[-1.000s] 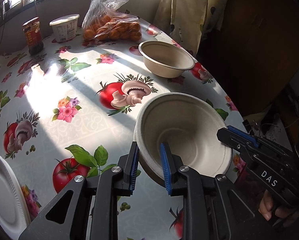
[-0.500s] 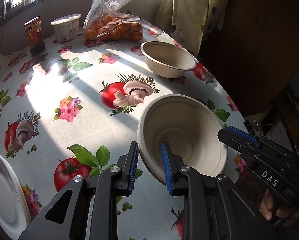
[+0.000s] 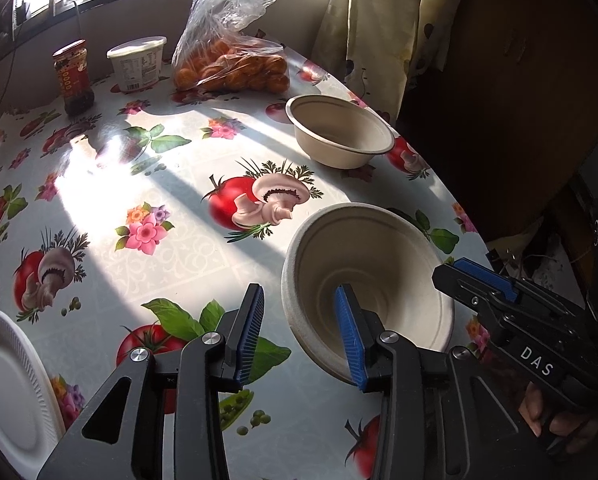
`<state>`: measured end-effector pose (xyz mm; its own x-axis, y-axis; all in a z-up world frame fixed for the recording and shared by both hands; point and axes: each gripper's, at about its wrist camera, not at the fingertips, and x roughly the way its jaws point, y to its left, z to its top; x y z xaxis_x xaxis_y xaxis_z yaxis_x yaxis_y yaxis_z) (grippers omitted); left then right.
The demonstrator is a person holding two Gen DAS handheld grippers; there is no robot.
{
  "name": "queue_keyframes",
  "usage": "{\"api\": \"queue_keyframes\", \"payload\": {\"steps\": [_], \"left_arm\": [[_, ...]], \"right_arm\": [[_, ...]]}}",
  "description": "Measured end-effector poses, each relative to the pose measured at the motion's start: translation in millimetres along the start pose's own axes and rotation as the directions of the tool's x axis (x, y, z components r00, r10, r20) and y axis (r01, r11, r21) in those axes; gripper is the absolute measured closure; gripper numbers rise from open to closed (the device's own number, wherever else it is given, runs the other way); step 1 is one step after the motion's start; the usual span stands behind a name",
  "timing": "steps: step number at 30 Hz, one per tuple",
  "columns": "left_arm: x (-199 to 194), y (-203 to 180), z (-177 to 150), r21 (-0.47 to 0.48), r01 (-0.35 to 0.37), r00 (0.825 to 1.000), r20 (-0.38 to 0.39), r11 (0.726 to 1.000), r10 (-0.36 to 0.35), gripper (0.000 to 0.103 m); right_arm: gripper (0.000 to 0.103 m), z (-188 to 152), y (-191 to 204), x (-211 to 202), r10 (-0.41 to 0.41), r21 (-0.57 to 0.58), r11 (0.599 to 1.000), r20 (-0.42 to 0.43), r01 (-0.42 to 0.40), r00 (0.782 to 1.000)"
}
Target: Organize plates and bowls
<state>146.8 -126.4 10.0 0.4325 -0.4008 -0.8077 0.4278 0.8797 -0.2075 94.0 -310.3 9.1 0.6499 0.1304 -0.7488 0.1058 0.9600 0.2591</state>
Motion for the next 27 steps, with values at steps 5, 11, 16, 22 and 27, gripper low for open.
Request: {"api": "queue_keyframes", "payload": {"steps": [5,11,16,22,27], "left_arm": [[0.7,1.3,4.4,0.005,-0.015,1.000,0.004,1.000,0.015,0.064],[0.9,2.7,14.3,0.025,-0.043,0.999,0.020,0.999,0.042,0.064],[1.8,3.0,25.4,0.043,-0.043,0.999,0.035,0.998,0.041,0.064],[7.1,2.3,36.8,0.058,-0.045,0.998,0.041,0.997,0.042,0.064],[13.1,4.1,47.8,0.059,-0.049,0.998,0.045,0.997,0.046,0.064]], "right_arm": [[0.067,3.8,1.2,1.2,0.005,-0.002,1.000,-0.002,-0.005,1.000],[0.063,12.7,-1.3,3.2,0.008,0.005,1.000,0.008,-0.008,1.000],[0.061,21.4,-3.7,4.0,0.004,0.004,1.000,0.016,-0.004,1.000],[0.060,33.3,-6.9,4.3,0.005,0.000,1.000,0.032,-0.005,0.999],[0.060,45.1,-14.7,6.5,-0.009,0.002,1.000,0.048,0.009,0.999]]}}
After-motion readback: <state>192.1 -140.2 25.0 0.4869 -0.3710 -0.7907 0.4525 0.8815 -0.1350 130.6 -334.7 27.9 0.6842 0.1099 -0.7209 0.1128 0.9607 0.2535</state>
